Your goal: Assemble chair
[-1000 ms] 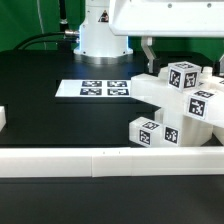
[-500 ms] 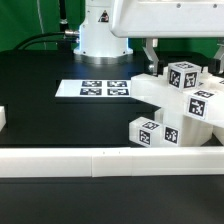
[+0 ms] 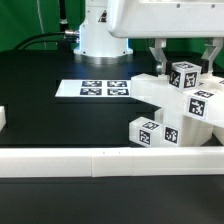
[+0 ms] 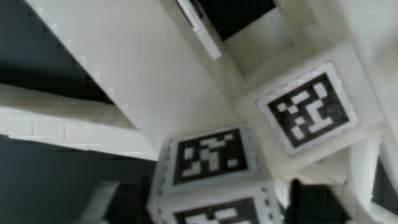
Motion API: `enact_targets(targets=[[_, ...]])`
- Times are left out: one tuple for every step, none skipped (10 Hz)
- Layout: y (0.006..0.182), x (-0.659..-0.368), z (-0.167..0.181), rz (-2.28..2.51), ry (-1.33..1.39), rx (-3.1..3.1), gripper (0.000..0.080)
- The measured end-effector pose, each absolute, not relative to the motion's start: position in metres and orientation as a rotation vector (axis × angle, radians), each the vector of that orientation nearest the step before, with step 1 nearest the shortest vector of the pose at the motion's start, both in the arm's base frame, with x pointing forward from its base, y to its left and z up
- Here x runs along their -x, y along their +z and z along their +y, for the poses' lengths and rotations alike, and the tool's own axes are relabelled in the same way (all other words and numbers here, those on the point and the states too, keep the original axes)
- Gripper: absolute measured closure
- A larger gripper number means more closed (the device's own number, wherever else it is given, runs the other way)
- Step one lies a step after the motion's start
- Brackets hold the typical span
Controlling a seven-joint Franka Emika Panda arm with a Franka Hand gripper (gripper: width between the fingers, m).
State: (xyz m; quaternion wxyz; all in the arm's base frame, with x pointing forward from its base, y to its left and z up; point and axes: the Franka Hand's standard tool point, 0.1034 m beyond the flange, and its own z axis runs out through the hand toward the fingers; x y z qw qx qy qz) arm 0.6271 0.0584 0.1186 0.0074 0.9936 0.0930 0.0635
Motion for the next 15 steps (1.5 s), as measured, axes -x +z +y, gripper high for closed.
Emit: enact_targets(targets=[[0.1186, -0.6271, 0.0585, 0.243, 0.199, -3.113, 0.0517], [0.1186, -0.6271, 0.0584, 0.228, 0.199, -3.115, 0.0517], [0.1184, -0.627, 0.0584, 0.163, 0.2, -3.122, 0.0517], [0.1183, -0.6273, 0.0579, -0.01, 0.208, -3.136, 0.0517], [0.1184, -0.6278, 0.0584, -0.137, 0.216, -3.139, 0.0517], [0.1187, -0.6283, 0.0587, -0.287, 0.22, -3.135, 0.0517], [0.1189, -0.6286, 0.0587, -0.428, 0.223, -3.129, 0.0517], [0.1188, -0.6287, 0.058, -0.59, 0.223, -3.111, 0.0517], [0.1188, -0.6287, 0.058, -0.694, 0.221, -3.095, 0.0515], [0.1189, -0.6287, 0.0587, -0.878, 0.218, -3.056, 0.0515], [0.119, -0.6291, 0.0591, -0.999, 0.219, -3.026, 0.0515], [0.1188, -0.629, 0.0599, -1.157, 0.214, -2.977, 0.0515], [0.1189, -0.6296, 0.0605, -1.233, 0.217, -2.952, 0.0515], [0.1189, -0.6295, 0.0609, -1.326, 0.211, -2.921, 0.0515], [0.1189, -0.6295, 0.061, -1.372, 0.209, -2.903, 0.0515]])
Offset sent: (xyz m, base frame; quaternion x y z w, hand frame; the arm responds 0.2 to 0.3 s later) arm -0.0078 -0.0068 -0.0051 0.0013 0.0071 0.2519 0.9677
